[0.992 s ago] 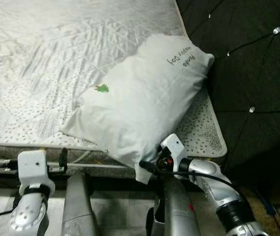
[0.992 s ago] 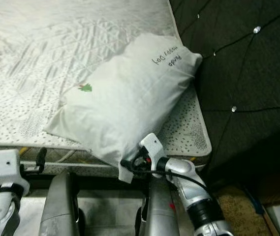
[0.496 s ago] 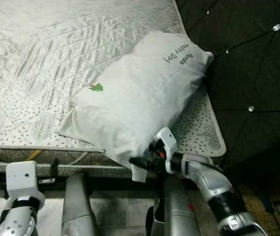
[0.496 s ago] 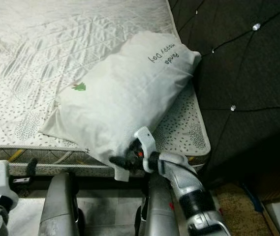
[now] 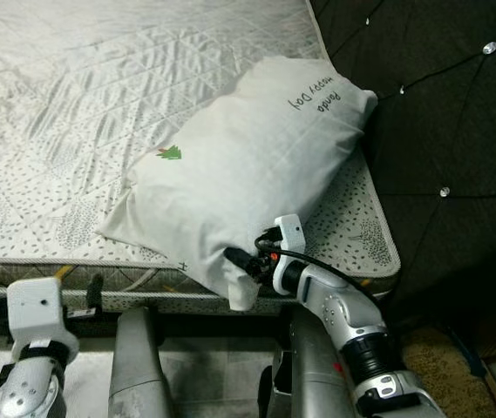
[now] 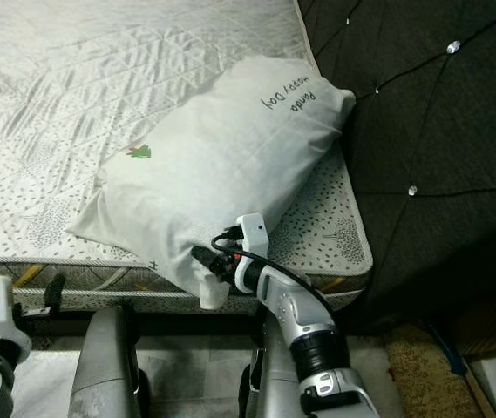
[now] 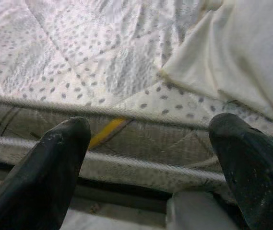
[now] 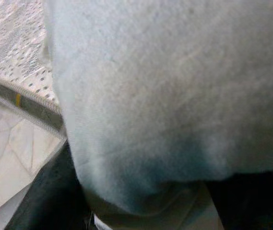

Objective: Clean up the room

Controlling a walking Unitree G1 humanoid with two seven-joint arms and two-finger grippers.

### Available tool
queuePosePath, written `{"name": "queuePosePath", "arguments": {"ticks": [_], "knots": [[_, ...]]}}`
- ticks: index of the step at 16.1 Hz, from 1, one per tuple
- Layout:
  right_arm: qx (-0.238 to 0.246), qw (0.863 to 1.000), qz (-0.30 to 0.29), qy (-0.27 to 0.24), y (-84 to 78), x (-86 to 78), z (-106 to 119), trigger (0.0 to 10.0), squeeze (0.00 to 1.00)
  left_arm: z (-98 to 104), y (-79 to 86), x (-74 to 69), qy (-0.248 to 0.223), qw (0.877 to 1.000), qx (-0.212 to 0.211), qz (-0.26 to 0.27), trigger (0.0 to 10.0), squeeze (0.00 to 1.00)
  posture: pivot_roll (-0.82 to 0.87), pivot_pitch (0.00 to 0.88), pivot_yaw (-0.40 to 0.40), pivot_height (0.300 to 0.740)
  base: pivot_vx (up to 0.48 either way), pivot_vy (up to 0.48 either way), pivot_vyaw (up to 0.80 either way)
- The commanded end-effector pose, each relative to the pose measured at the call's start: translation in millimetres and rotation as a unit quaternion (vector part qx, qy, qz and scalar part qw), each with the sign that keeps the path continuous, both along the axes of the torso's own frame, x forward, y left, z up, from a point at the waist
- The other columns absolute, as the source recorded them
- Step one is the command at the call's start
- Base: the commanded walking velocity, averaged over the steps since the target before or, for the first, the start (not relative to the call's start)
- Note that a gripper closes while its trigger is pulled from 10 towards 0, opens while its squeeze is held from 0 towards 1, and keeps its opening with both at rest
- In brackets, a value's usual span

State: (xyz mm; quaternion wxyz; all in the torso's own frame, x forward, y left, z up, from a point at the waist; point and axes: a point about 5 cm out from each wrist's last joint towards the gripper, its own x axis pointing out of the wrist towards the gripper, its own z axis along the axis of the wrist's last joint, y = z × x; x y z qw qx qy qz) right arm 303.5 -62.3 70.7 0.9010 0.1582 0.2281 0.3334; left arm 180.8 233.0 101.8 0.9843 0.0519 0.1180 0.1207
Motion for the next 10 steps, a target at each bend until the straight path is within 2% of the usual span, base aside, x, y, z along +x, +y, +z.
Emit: {"name": "queuePosePath", "arguments": {"ticks": [1, 3, 5, 7, 8, 9, 10], "knots": [[-0.009, 0.999, -0.036, -0.017, -2.7, 9.2, 6, 0.0, 0.00, -3, -0.2, 0.6, 0.008, 1.000, -0.005, 0.003, 10.0, 0.00, 0.17, 0.147, -0.107, 0.551, 0.000, 0.000, 0.00], [-0.022, 0.997, -0.076, -0.024, -10.4, 16.2, 7, 0.0, 0.00, -3, -0.2, 2.4, 0.006, 1.000, -0.004, 0.002, 10.0, 0.00, 0.16, 0.146, -0.107, 0.551, 0.000, 0.000, 0.00], [-0.042, 0.985, -0.156, -0.056, -35.4, 35.1, 18, 0.0, 0.00, -4, -3.0, 5.1, 0.004, 1.000, -0.006, 0.000, 10.0, 0.00, 0.16, 0.134, -0.108, 0.551, 0.000, 0.000, 0.00], [-0.069, 0.977, -0.186, -0.073, -51.6, 46.8, 25, 0.0, 0.00, -5, -4.9, 7.7, 0.003, 1.000, -0.009, -0.001, 10.0, 0.00, 0.16, 0.125, -0.111, 0.551, 0.000, 0.000, 0.00], [-0.094, 0.974, -0.185, -0.090, -57.4, 50.7, 28, 0.0, 0.00, -5, -5.4, 8.6, 0.002, 1.000, -0.010, -0.001, 10.0, 0.00, 0.16, 0.116, -0.113, 0.551, 0.000, 0.000, 0.00], [-0.150, 0.962, -0.193, -0.118, -74.6, 60.0, 35, 0.0, 0.00, -5, -6.3, 10.7, -0.001, 1.000, -0.011, -0.002, 10.0, 0.00, 0.16, 0.111, -0.113, 0.551, 0.000, 0.000, 0.00], [-0.178, 0.954, -0.206, -0.130, -87.9, 66.6, 41, 0.0, 0.00, -4, -6.7, 12.0, -0.003, 1.000, -0.011, -0.002, 10.0, 0.00, 0.16, 0.111, -0.113, 0.551, 0.000, 0.000, 0.00]]}}
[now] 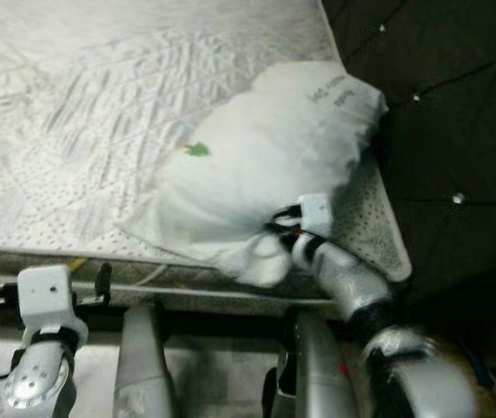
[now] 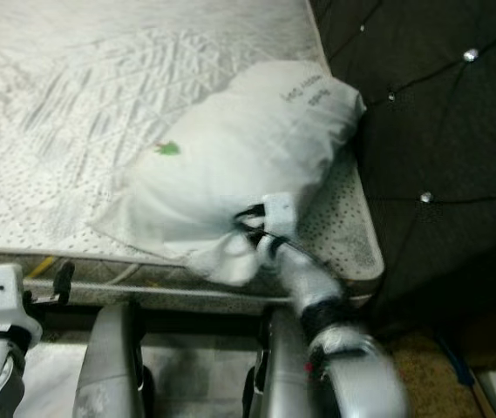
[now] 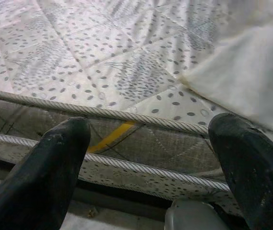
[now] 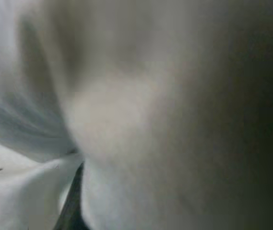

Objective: Clean up the room

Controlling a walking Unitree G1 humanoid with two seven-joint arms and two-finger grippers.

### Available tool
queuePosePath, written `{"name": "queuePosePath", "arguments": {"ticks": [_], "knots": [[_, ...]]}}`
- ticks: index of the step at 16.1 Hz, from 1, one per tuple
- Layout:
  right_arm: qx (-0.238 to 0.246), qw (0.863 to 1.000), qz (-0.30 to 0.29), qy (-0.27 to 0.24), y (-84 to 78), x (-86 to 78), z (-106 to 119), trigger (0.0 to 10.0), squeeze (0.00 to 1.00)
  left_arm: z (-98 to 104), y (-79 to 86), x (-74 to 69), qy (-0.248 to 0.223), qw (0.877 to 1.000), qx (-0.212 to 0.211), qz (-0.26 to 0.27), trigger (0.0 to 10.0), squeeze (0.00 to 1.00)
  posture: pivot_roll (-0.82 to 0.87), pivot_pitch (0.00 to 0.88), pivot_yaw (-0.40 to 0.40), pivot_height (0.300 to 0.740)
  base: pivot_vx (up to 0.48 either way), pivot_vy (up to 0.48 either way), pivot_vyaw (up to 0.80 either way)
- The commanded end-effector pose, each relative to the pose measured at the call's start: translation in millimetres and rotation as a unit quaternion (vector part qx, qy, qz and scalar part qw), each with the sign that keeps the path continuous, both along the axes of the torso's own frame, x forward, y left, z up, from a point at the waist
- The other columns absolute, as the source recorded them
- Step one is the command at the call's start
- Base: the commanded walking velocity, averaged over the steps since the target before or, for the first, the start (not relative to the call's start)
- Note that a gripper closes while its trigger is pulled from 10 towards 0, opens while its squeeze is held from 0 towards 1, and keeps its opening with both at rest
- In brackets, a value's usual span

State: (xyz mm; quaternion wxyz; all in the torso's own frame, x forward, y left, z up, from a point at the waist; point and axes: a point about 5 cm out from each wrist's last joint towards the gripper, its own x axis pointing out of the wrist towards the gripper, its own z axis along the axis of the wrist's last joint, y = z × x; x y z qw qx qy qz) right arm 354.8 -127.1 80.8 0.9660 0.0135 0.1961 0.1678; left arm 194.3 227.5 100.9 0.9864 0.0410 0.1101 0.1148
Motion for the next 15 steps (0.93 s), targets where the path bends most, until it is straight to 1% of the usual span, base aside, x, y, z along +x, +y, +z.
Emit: {"name": "queuePosePath", "arguments": {"ticks": [1, 2, 3, 4, 5, 6, 8, 9, 10, 11, 12, 13, 15], "knots": [[-0.034, 0.994, -0.063, -0.086, -31.5, 19.6, 38, 0.0, 0.00, -3, -1.5, -0.5, 0.005, 1.000, -0.001, 0.003, 10.0, 0.00, 0.16, 0.105, -0.116, 0.551, 0.000, 0.000, 0.00], [-0.043, 0.992, -0.069, -0.095, -37.5, 22.7, 43, 0.0, 0.00, -3, -1.4, 0.3, 0.005, 1.000, -0.001, 0.003, 10.0, 0.00, 0.16, 0.100, -0.118, 0.551, 0.000, 0.000, 0.00], [-0.061, 0.988, -0.092, -0.108, -52.8, 28.1, 54, 0.0, 0.00, -3, -1.1, 1.4, 0.003, 1.000, -0.001, 0.005, 10.0, 0.00, 0.16, 0.096, -0.120, 0.551, 0.000, 0.000, 0.00], [-0.083, 0.980, -0.138, -0.116, -74.2, 31.9, 64, 0.0, 0.00, -3, -1.1, 2.3, 0.001, 1.000, -0.001, 0.006, 10.0, 0.00, 0.16, 0.096, -0.120, 0.551, 0.000, 0.000, 0.00], [-0.094, 0.973, -0.176, -0.117, -89.9, 32.3, 68, 0.0, 0.00, -3, -1.4, 2.6, 0.000, 1.000, -0.001, 0.006, 10.0, 0.00, 0.16, 0.096, -0.120, 0.551, 0.000, 0.000, 0.00], [-0.098, 0.967, -0.207, -0.115, -102.3, 31.4, 71, 0.0, 0.00, -3, -1.9, 2.9, 0.000, 1.000, -0.001, 0.006, 10.0, 0.00, 0.16, 0.096, -0.120, 0.551, 0.000, 0.000, 0.00], [-0.096, 0.945, -0.295, -0.104, -139.3, 24.9, 75, 0.0, 0.00, -2, -2.6, 3.5, -0.001, 1.000, -0.002, 0.005, 10.0, 0.00, 0.16, 0.096, -0.120, 0.551, 0.000, 0.000, 0.00], [-0.097, 0.934, -0.330, -0.100, -155.5, 19.8, 76, 0.0, 0.00, -2, -2.6, 4.4, -0.001, 1.000, -0.001, 0.004, 10.0, 0.00, 0.15, 0.093, -0.109, 0.551, 0.000, 0.000, 0.00], [-0.103, 0.925, -0.353, -0.096, -167.9, 14.3, 74, 0.0, 0.00, -3, -2.6, 5.6, -0.001, 1.000, -0.001, 0.003, 10.0, 0.00, 0.15, 0.091, -0.109, 0.551, 0.000, 0.000, 0.00], [-0.112, 0.920, -0.365, -0.087, -175.7, 8.2, 68, 0.0, 0.00, -3, -2.9, 6.8, -0.001, 1.000, 0.000, 0.002, 10.0, 0.00, 0.15, 0.091, -0.110, 0.551, 0.000, 0.000, 0.00], [-0.127, 0.918, -0.367, -0.077, -179.6, 2.2, 59, 0.0, 0.00, -3, -3.4, 7.5, -0.002, 1.000, -0.001, 0.001, 10.0, 0.00, 0.14, 0.092, -0.110, 0.551, 0.000, 0.000, 0.00], [-0.136, 0.921, -0.359, -0.065, -178.4, -4.1, 46, 0.0, 0.00, -3, -3.9, 7.4, -0.002, 1.000, -0.001, 0.000, 10.0, 0.00, 0.14, 0.091, -0.111, 0.551, 0.000, 0.000, 0.00], [-0.145, 0.928, -0.341, -0.038, -170.0, -20.4, 13, 0.0, 0.00, -6, -5.9, 6.6, 0.002, 1.000, -0.002, -0.003, 10.0, 0.00, 0.13, 0.086, -0.109, 0.551, 0.000, 0.000, 0.00]]}}
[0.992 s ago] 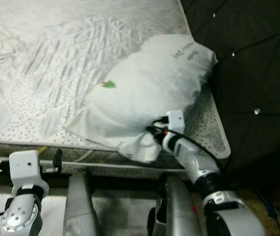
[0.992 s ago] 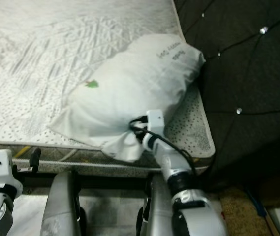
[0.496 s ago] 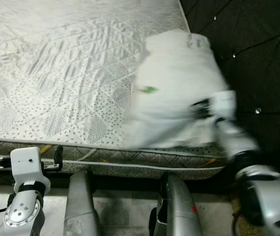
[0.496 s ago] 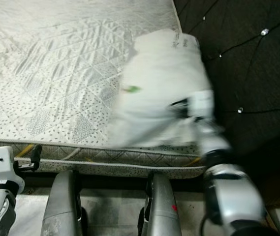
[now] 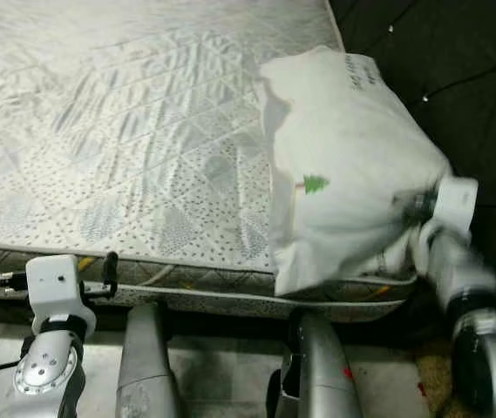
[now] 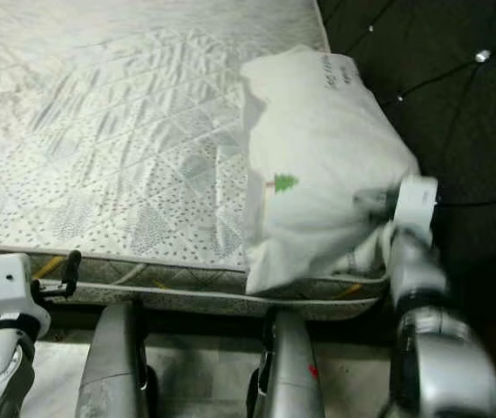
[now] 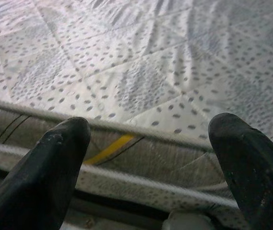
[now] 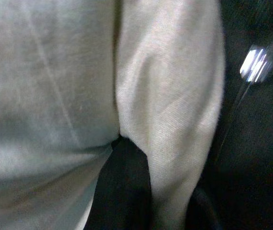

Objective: Clean up the room

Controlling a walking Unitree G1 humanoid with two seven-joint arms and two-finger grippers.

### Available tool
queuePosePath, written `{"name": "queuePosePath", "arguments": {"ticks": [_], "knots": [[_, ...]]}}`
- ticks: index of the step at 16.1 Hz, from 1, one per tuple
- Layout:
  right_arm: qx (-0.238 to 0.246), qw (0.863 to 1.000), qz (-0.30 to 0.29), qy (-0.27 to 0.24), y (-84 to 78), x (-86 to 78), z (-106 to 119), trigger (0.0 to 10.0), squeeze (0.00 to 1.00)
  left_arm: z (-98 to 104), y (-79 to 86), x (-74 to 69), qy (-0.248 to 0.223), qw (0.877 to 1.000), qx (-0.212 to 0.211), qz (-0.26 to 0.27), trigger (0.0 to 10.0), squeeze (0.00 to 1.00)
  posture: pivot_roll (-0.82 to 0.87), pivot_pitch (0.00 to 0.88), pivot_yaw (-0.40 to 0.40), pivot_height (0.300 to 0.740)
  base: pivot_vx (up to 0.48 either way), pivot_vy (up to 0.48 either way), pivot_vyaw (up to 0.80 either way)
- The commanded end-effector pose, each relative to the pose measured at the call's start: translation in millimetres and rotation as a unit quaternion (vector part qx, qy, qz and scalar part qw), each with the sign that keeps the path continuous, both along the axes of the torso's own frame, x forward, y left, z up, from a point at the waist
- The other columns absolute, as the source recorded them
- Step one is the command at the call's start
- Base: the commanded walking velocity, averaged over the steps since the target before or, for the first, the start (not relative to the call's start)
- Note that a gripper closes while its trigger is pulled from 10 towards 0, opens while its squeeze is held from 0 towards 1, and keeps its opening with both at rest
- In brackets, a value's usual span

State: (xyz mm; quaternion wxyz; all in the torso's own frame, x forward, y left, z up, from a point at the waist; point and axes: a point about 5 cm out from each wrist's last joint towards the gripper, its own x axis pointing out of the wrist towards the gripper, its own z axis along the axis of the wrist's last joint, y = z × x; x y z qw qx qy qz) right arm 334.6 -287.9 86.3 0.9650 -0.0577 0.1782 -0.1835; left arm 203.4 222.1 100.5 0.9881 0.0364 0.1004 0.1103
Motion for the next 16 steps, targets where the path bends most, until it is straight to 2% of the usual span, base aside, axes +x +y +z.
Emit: {"name": "queuePosePath", "arguments": {"ticks": [1, 4, 5, 7, 9, 10, 11, 12, 14, 15, 16], "knots": [[-0.014, 1.000, -0.013, -0.005, -6.4, -6.9, -2, 0.0, 0.00, -6, -1.2, -2.1, 0.012, 1.000, 0.002, 0.001, 10.0, 0.00, 0.13, 0.084, -0.112, 0.551, 0.000, 0.000, 0.00], [-0.015, 1.000, 0.001, -0.004, 7.2, -30.1, -22, 0.0, 0.00, -6, -1.9, 1.5, 0.009, 1.000, 0.001, -0.001, 10.0, 0.00, 0.12, 0.074, -0.112, 0.551, 0.000, 0.000, 0.00], [-0.013, 1.000, 0.003, -0.006, 9.5, -32.7, -23, 0.0, 0.00, -6, -1.9, 2.1, 0.009, 1.000, 0.001, -0.002, 10.0, 0.00, 0.12, 0.074, -0.112, 0.551, 0.000, 0.000, 0.00], [-0.012, 0.999, 0.028, -0.019, 31.9, -50.5, -27, 0.0, 0.00, -6, -2.2, 3.5, 0.008, 1.000, 0.001, -0.003, 10.0, 0.00, 0.11, 0.081, -0.112, 0.551, 0.000, 0.000, 0.00], [0.004, 0.998, 0.055, -0.005, 49.4, -60.8, -37, 0.0, 0.00, -7, -3.7, 4.2, 0.008, 1.000, -0.001, -0.003, 10.0, 0.00, 0.11, 0.076, -0.112, 0.551, 0.000, 0.000, 0.00], [0.006, 0.998, 0.060, -0.002, 52.0, -62.1, -39, 0.0, 0.00, -7, -4.3, 4.3, 0.008, 1.000, -0.001, -0.004, 10.0, 0.00, 0.11, 0.076, -0.112, 0.551, 0.000, 0.000, 0.00], [0.012, 0.998, 0.058, 0.001, 50.3, -58.5, -40, 0.0, 0.00, -7, -5.1, 4.8, 0.008, 1.000, -0.001, -0.005, 10.0, 0.00, 0.11, 0.078, -0.110, 0.551, 0.000, 0.000, 0.00], [0.012, 0.999, 0.052, -0.004, 42.3, -42.6, -33, 0.0, 0.00, -7, -5.4, 5.2, 0.008, 1.000, -0.002, -0.006, 10.0, 0.00, 0.11, 0.078, -0.110, 0.551, 0.000, 0.000, 0.00], [-0.003, 0.999, 0.038, -0.017, 29.7, -26.9, -14, 0.0, 0.00, -7, -5.3, 5.3, 0.007, 1.000, -0.001, -0.005, 10.0, 0.00, 0.11, 0.079, -0.111, 0.551, 0.000, 0.000, 0.00], [-0.007, 1.000, 0.010, -0.025, 9.9, -7.2, 8, 0.0, 0.00, -7, -4.5, 5.3, 0.006, 1.000, 0.000, -0.003, 10.0, 0.00, 0.12, 0.081, -0.113, 0.551, 0.000, 0.000, 0.00], [-0.011, 0.999, -0.001, -0.033, 3.6, -2.0, 18, 0.0, 0.00, -7, -4.3, 5.4, 0.006, 1.000, 0.000, -0.002, 10.0, 0.00, 0.12, 0.081, -0.113, 0.551, 0.000, 0.000, 0.00]]}}
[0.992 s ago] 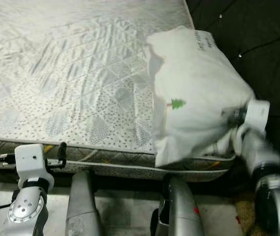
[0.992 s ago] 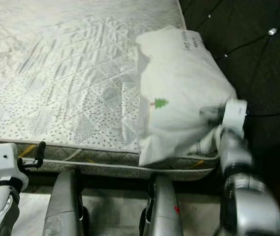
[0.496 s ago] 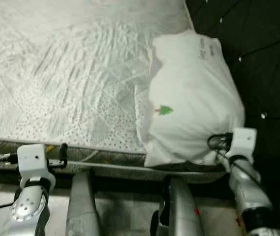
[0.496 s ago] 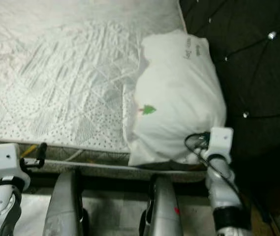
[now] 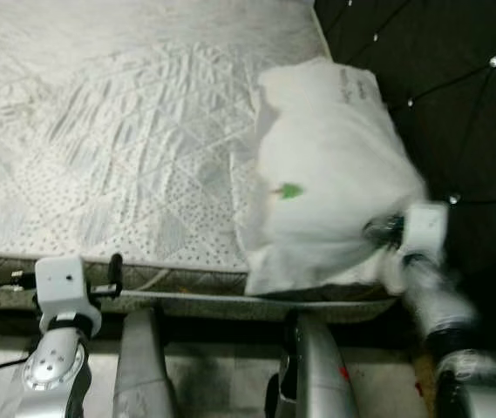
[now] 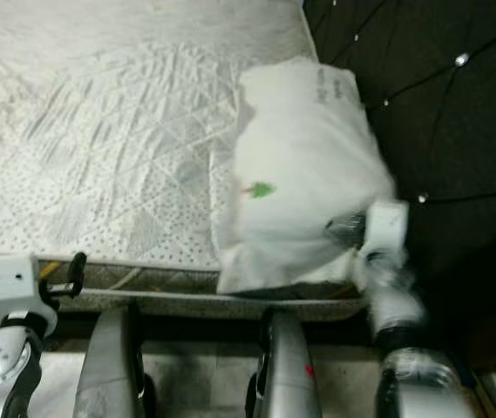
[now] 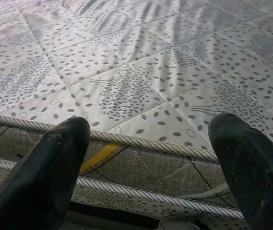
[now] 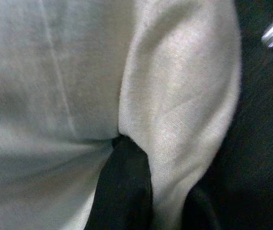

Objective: Clean up the room

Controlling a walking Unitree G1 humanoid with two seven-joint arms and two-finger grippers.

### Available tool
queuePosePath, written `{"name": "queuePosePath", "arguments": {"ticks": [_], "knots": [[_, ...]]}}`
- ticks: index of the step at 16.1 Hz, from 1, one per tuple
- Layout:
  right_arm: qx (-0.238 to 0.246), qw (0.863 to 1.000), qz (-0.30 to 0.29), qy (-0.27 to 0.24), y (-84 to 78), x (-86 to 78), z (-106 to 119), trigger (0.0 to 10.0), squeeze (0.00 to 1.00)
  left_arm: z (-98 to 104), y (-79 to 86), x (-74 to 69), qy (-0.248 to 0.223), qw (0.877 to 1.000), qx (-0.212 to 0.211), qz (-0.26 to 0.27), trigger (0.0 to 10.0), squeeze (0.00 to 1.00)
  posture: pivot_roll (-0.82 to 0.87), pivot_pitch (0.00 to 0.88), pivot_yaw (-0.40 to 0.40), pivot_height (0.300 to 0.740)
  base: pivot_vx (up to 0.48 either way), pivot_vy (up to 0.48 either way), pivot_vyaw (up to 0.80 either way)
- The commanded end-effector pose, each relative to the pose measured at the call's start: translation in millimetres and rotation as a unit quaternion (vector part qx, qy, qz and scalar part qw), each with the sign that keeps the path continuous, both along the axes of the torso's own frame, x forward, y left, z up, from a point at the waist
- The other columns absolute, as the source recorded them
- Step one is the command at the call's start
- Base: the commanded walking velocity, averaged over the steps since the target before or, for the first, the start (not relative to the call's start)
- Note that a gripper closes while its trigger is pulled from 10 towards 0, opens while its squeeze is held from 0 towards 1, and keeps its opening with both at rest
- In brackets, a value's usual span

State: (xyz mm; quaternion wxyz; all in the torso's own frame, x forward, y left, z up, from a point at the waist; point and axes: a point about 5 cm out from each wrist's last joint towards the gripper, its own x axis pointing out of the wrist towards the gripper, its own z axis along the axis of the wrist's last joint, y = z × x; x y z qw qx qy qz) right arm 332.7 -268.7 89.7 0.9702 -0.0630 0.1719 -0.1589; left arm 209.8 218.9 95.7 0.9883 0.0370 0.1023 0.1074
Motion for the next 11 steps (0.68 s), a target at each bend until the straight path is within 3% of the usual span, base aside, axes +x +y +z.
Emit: {"name": "queuePosePath", "arguments": {"ticks": [1, 5, 6, 9, 11], "knots": [[-0.018, 0.998, -0.042, -0.041, -26.9, 6.9, 30, 0.0, 0.00, -2, -0.5, -0.9, 0.003, 1.000, 0.001, 0.002, 10.0, 0.00, 0.12, 0.080, -0.117, 0.551, 0.000, 0.000, 0.00], [-0.022, 0.992, -0.113, -0.056, -66.7, 10.4, 61, 0.0, 0.00, -2, 2.0, -2.1, 0.002, 1.000, 0.002, 0.009, 10.0, 0.00, 0.12, 0.078, -0.125, 0.551, 0.000, 0.000, 0.00], [-0.023, 0.992, -0.110, -0.053, -66.2, 9.7, 59, 0.0, 0.00, -2, 0.6, -2.1, 0.002, 1.000, 0.001, 0.009, 10.0, 0.00, 0.12, 0.078, -0.125, 0.551, 0.000, 0.000, 0.00], [-0.009, 0.998, -0.069, -0.007, -43.7, 3.9, 23, 0.0, 0.00, -3, -2.7, -0.3, 0.001, 1.000, -0.002, 0.005, 10.0, 0.00, 0.11, 0.080, -0.118, 0.551, 0.000, 0.000, 0.00], [-0.004, 0.999, -0.052, 0.015, -29.1, -9.5, -8, 0.0, 0.00, -2, -0.1, 0.7, 0.002, 1.000, 0.000, 0.003, 10.0, 0.00, 0.11, 0.085, -0.113, 0.551, 0.000, 0.000, 0.00]]}}
